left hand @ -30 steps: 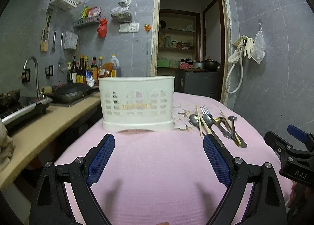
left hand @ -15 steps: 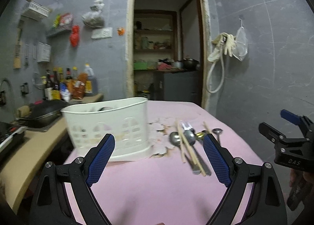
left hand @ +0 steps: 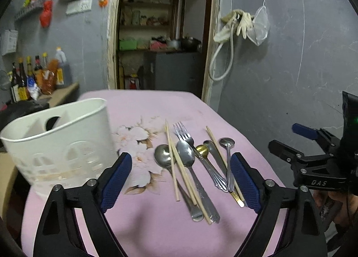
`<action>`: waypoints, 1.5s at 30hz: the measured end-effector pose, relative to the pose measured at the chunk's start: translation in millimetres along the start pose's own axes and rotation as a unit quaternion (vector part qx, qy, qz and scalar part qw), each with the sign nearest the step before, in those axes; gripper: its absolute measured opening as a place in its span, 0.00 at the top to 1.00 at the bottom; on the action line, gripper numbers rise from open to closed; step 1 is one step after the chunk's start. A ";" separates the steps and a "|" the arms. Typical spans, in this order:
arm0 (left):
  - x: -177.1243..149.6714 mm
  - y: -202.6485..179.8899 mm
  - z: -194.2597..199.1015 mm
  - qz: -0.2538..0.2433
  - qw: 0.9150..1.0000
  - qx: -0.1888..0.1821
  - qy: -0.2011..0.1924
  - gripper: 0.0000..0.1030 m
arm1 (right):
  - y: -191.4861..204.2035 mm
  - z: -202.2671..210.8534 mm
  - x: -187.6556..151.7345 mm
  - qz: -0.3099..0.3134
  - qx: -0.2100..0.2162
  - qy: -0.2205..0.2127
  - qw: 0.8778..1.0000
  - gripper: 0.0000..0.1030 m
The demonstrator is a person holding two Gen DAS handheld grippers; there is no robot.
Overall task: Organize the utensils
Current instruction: 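Grasp a silver spoon with the left tool while the right tool grasps another silver spoon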
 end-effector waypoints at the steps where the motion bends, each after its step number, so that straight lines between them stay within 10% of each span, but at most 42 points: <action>1: 1.4 0.5 -5.7 0.000 1.000 -0.002 0.007 0.25 | -0.2 -4.8 0.0 0.000 0.004 0.009 1.000 0.07; 13: -12.5 16.1 -69.5 0.004 0.994 0.025 0.104 0.71 | 6.9 -53.6 -8.4 0.020 0.041 0.096 0.994 0.43; 40: -37.2 62.3 -128.6 0.083 0.978 0.005 0.193 0.82 | 5.1 -112.2 -10.6 0.000 0.076 0.176 0.981 0.54; 45: -31.7 59.9 -127.8 0.087 0.979 0.007 0.184 0.96 | 0.2 -109.5 -10.9 -0.010 0.080 0.176 0.981 0.65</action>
Point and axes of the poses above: each gripper's, at about its wrist camera, not at the fingertips, and z roughly against the way its jaws point, y to its left, x to its top, the point moved 7 cm from there along -z, roughly the way its jaws point, and after that the axes turned 6 degrees about -z, right-handed, at the moved point
